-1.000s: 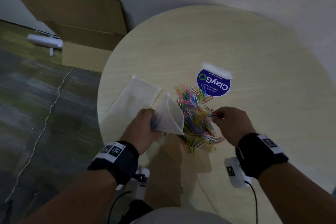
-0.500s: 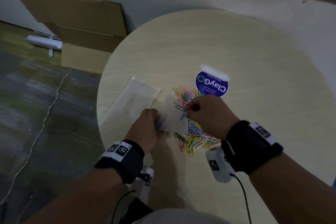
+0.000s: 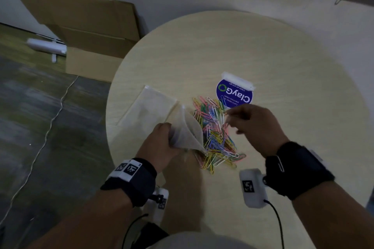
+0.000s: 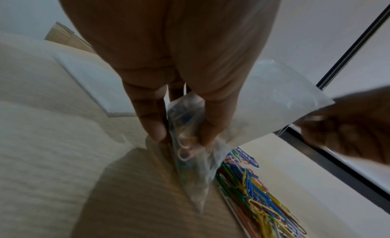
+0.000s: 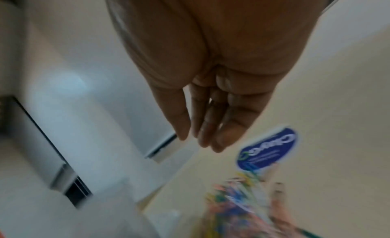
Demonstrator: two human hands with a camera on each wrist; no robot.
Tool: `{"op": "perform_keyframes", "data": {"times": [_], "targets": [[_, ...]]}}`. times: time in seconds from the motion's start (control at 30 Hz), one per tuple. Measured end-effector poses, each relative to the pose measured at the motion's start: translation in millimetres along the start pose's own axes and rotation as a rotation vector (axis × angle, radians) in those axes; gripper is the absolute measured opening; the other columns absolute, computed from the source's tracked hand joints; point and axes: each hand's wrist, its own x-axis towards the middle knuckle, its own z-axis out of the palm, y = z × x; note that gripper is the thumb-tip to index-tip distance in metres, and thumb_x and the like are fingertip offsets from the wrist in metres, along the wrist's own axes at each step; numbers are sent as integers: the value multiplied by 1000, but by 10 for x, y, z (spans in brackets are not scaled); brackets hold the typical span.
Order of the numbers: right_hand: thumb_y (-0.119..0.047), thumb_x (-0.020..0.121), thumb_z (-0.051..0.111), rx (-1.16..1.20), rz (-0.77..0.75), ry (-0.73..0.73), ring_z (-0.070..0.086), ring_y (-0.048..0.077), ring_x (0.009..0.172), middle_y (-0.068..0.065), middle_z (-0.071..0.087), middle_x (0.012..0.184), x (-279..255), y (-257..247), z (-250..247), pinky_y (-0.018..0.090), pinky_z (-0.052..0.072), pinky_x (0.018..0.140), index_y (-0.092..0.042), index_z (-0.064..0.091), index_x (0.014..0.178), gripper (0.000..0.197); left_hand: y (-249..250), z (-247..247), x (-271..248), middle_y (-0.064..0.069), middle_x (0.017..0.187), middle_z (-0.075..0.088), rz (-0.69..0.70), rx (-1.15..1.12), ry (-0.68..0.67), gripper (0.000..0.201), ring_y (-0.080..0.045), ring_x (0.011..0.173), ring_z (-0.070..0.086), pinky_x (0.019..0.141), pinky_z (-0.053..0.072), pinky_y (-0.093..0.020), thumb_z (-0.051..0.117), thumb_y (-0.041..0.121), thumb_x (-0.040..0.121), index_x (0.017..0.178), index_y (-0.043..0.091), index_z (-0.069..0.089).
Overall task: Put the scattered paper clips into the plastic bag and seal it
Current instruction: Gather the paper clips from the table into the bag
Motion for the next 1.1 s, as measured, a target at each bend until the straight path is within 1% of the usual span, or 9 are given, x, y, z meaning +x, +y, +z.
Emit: {"op": "perform_keyframes", "data": {"times": [0.1, 0.17, 0.33, 0.5, 0.6, 0.7, 0.83, 1.0, 1.1], "targets": [[-46, 69, 79, -386, 151, -63, 60, 18, 87, 2, 65, 101, -70, 500, 39, 32, 47, 78, -21, 63, 104, 46, -34, -8, -11, -4, 113, 51, -5, 13, 9, 41, -29, 99, 58, 84, 50, -41, 78, 20, 76, 108, 15, 52], [-51, 64, 78, -542, 231, -141, 56, 30, 99, 6, 51, 108, -197, 730, 169, 36, 47, 82, -18, 56, 111, 62, -51, -18, -16, -5, 112, 51, -8, 25, 21, 42, -29, 98, 58, 82, 49, -39, 79, 19, 74, 106, 14, 53], [-31, 79, 68, -579, 79, -98, 58, 40, 92, 12, 51, 102, -207, 847, 520, 41, 47, 77, -11, 61, 106, 34, -67, -61, -31, -2, 111, 49, 17, 43, 19, 38, -26, 97, 55, 78, 44, -34, 77, 20, 77, 102, 18, 49], [-24, 72, 74, -391, -27, -26, 61, 30, 97, 8, 58, 114, -37, 701, 421, 36, 51, 85, -22, 66, 114, 43, -63, -85, -27, -2, 111, 49, 26, 50, 24, 34, -25, 95, 55, 76, 43, -33, 75, 20, 80, 105, 17, 52], [-52, 73, 65, -336, 161, 124, 58, 32, 99, 9, 55, 116, 83, 728, 363, 42, 50, 87, -23, 61, 116, 52, -63, -87, -37, -2, 112, 49, 18, 48, 29, 35, -25, 96, 56, 79, 47, -35, 75, 19, 79, 106, 16, 53], [-86, 65, 43, -510, 288, 25, 49, 33, 105, 11, 49, 116, 185, 686, 516, 43, 46, 86, -17, 52, 120, 89, -55, -74, -53, -3, 114, 49, 18, 53, 33, 36, -27, 98, 57, 80, 48, -36, 75, 18, 79, 107, 16, 52], [-65, 77, 60, -620, 133, -14, 45, 34, 107, 11, 43, 119, 180, 524, 757, 47, 46, 91, -13, 46, 124, 71, -54, -62, -66, 0, 109, 47, 35, 42, 40, 39, -27, 98, 57, 77, 43, -33, 77, 14, 75, 104, 16, 51], [-35, 90, 52, -629, 23, -92, 46, 38, 110, 12, 49, 125, 185, 572, 754, 44, 40, 98, -21, 50, 133, 45, -51, -80, -40, -3, 110, 48, 25, 79, 18, 39, -31, 94, 57, 79, 49, -41, 77, 15, 73, 101, 15, 49], [-41, 88, 50, -618, -4, -91, 48, 37, 107, 11, 53, 121, 175, 658, 719, 42, 39, 96, -24, 54, 130, 45, -57, -98, -20, -5, 109, 47, 30, 123, 3, 36, -32, 91, 56, 78, 48, -43, 75, 16, 75, 100, 13, 49]]}}
